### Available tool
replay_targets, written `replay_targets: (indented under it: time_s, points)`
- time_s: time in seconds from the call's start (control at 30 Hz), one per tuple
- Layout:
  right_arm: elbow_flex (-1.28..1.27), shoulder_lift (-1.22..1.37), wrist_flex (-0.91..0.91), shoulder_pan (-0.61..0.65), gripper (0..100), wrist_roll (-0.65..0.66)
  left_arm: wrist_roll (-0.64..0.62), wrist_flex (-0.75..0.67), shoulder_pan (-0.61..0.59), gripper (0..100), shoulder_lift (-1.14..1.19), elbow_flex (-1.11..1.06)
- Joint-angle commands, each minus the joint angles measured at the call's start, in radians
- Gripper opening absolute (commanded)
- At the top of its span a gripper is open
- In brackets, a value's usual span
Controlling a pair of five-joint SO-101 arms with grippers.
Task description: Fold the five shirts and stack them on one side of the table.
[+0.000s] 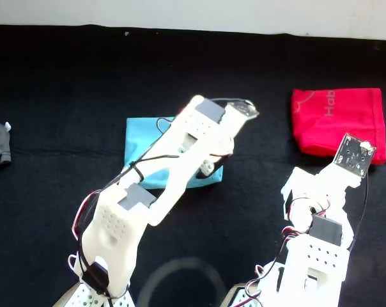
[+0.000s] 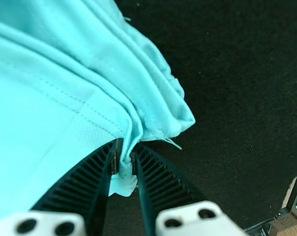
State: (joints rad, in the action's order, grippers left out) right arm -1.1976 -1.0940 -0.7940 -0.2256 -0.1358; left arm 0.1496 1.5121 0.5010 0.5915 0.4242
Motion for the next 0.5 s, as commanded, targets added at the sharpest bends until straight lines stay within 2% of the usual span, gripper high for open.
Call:
replay_targets:
  time_s: [0.0, 0.27, 0.47]
  points:
    - [0.002, -0.015, 0.016, -0.005, 1.3, 0.003, 0.008, 0.000, -0.004, 1, -0.070, 0.048]
    - [0.002, -0.015, 0.018, -0.005, 1.3, 0.003, 0.006, 0.112, -0.005, 1, -0.061, 0.341]
    - [0.002, -0.015, 0.018, -0.005, 1.3, 0.003, 0.006, 0.140, -0.002, 1, -0.058, 0.363]
